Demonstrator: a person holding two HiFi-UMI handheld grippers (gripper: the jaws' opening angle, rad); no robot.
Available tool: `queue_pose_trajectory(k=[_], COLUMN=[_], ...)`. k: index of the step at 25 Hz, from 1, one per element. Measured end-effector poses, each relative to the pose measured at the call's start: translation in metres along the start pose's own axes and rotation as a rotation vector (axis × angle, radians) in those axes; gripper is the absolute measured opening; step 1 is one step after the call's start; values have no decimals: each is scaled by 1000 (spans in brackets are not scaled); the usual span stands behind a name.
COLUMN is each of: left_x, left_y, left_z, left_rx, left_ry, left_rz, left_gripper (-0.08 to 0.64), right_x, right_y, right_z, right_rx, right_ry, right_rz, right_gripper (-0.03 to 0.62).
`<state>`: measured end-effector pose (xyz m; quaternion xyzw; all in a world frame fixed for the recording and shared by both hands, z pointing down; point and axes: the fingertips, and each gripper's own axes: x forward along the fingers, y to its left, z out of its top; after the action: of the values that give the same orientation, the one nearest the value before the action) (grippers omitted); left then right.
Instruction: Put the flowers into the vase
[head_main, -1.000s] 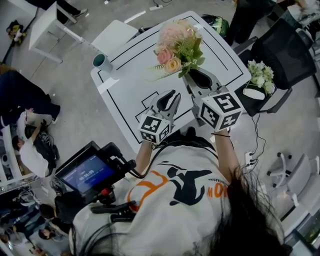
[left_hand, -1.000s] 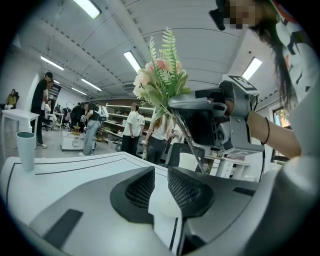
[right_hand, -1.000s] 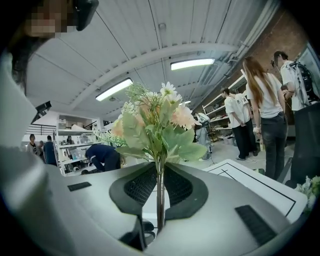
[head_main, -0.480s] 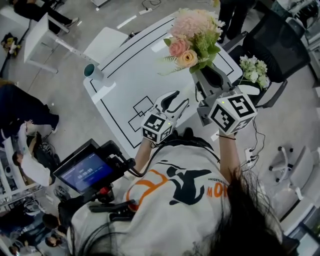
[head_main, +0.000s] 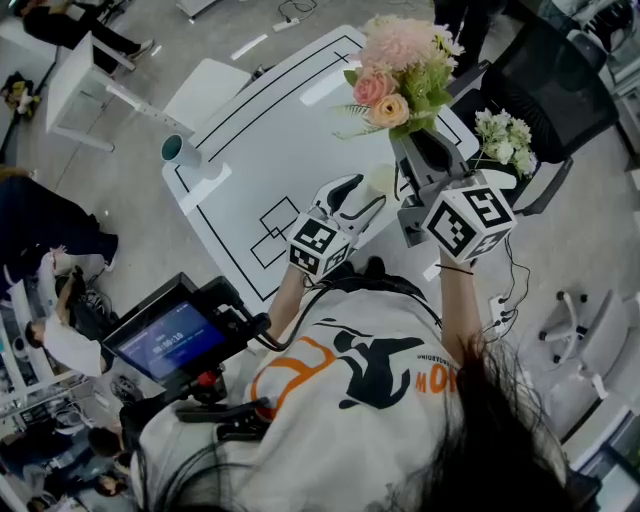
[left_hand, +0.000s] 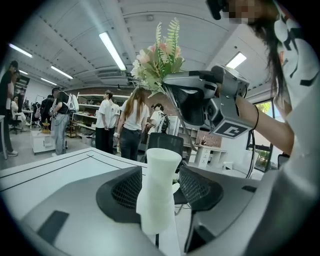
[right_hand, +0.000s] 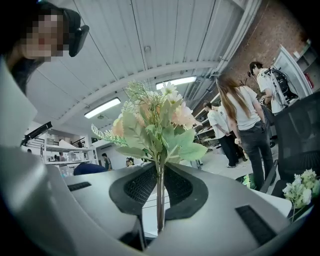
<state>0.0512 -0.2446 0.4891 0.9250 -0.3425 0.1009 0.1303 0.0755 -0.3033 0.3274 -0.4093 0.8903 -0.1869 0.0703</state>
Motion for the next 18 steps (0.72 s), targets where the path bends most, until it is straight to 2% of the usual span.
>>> queue_pose_trajectory(k=[11,15,18], left_x=[12,14,16], left_y=[-4,-4,-4], left_z=[2,2,1], left_rx=[17,22,19], left_ry=[11,13,11], left_rz=[-15,-14,-14], left_gripper=[227,227,227], right_x=[7,11,13], right_y=[-8,-3,-3], right_z=[2,-1,-10], right_rx=[-5,-24,-26], right_ry=[-79,-126,-124], right_rz=[55,121,144], right_gripper=[52,52,52])
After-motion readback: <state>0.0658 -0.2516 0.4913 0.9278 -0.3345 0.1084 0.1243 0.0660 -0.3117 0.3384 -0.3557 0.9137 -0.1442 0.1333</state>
